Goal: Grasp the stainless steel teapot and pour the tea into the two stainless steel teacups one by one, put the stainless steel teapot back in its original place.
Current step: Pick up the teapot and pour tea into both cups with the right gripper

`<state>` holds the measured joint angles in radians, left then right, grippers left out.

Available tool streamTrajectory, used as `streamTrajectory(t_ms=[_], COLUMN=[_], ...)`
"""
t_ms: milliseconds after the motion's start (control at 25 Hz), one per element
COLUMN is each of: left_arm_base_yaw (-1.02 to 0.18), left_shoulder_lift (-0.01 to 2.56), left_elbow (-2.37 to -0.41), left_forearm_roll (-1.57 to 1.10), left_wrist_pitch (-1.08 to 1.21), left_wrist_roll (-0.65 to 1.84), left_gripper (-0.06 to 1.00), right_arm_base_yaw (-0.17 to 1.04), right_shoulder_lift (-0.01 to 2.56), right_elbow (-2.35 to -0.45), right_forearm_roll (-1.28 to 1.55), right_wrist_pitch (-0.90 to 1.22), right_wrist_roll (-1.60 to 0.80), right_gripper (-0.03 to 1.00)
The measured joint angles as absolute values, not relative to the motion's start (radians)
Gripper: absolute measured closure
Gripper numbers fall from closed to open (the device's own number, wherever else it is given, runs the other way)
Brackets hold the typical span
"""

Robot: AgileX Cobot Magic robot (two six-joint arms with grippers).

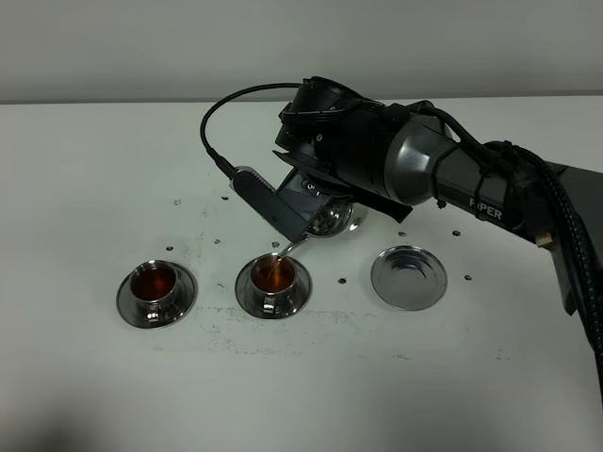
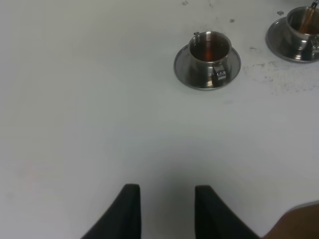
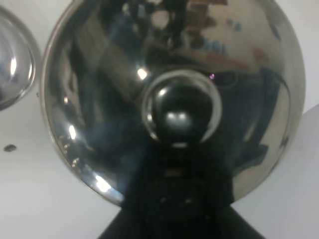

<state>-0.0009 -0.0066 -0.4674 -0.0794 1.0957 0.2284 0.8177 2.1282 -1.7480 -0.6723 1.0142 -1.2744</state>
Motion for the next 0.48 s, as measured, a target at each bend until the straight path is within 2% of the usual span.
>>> streamTrajectory(t_ms=[480], left_arm_base_yaw=[-0.001], left_shoulder_lift=[-0.007], left_elbow=[-0.467], left_forearm_roll=[-0.079], left_wrist_pitch=[1.096], left_wrist_roll=[0.228], left_gripper=[0.67], right_arm_base_yaw=[0.818], right_shoulder_lift=[2.128], right_elbow=[-1.748], right_forearm_roll=[-0.687], right_wrist_pitch=[1.015], right_wrist_roll=[-1.274], right_gripper=[0.78])
